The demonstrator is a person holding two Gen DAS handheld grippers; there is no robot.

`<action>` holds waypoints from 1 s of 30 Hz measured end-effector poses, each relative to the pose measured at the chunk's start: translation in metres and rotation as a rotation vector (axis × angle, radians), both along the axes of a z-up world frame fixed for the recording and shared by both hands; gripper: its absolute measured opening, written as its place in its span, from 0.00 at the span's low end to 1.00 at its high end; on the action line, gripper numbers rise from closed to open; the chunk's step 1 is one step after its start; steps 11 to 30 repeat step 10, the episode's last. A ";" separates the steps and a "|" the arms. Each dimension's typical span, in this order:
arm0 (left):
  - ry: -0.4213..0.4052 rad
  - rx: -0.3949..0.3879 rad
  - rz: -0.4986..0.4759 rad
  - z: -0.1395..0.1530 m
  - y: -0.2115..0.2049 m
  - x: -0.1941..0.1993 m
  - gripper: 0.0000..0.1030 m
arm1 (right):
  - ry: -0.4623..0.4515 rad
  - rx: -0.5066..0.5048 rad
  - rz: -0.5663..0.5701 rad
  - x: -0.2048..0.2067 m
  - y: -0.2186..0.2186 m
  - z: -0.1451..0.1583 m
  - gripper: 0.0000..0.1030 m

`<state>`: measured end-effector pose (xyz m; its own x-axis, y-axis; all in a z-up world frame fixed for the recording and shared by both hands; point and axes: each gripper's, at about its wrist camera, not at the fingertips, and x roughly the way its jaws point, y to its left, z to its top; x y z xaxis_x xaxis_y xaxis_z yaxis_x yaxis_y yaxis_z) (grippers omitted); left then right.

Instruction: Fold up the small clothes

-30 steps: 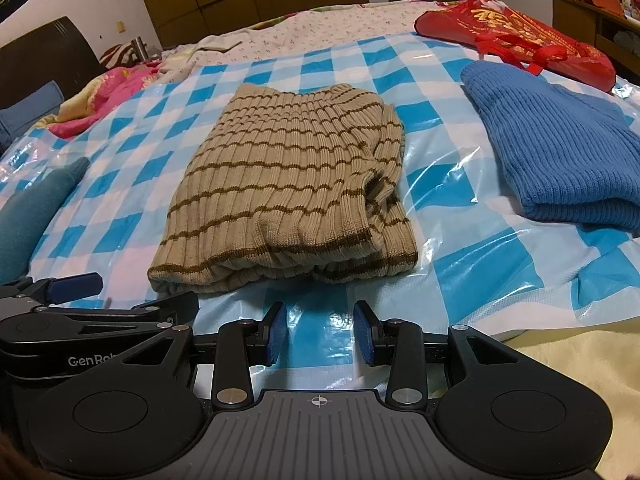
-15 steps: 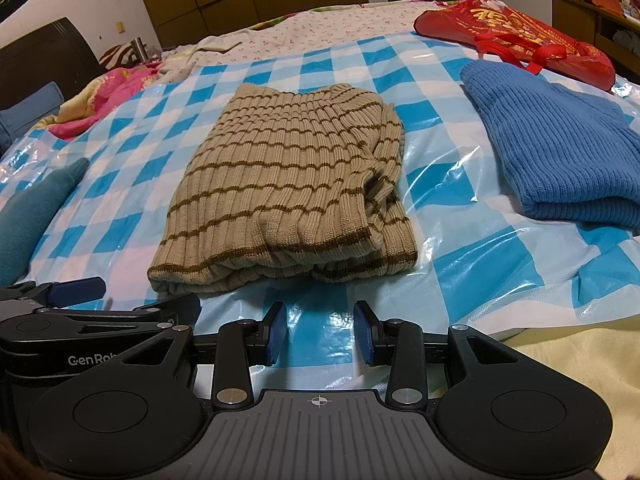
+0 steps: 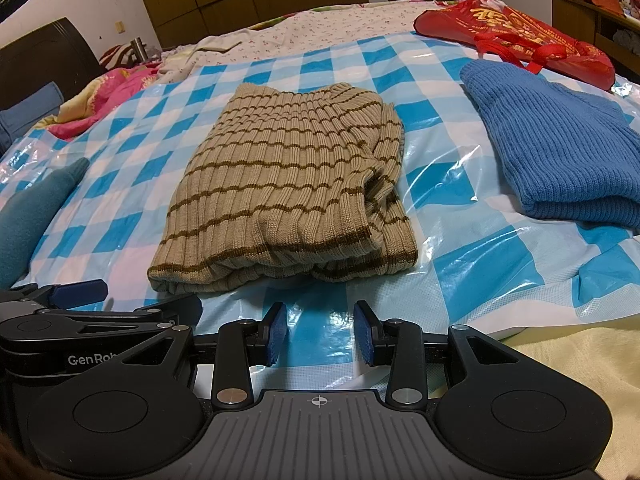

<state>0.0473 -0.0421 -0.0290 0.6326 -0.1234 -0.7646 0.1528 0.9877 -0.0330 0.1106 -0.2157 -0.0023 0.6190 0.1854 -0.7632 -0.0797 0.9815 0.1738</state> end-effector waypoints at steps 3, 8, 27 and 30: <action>0.000 -0.003 0.003 0.000 0.000 0.000 1.00 | -0.001 0.001 0.000 0.000 0.000 0.000 0.35; -0.002 0.001 0.006 0.000 0.000 0.000 1.00 | -0.001 0.002 0.000 -0.001 0.000 0.000 0.35; -0.001 0.001 0.005 0.000 0.000 0.000 1.00 | -0.001 0.002 -0.001 -0.001 0.000 0.000 0.35; -0.001 0.001 0.005 0.000 0.000 0.000 1.00 | -0.001 0.002 -0.001 -0.001 0.000 0.000 0.35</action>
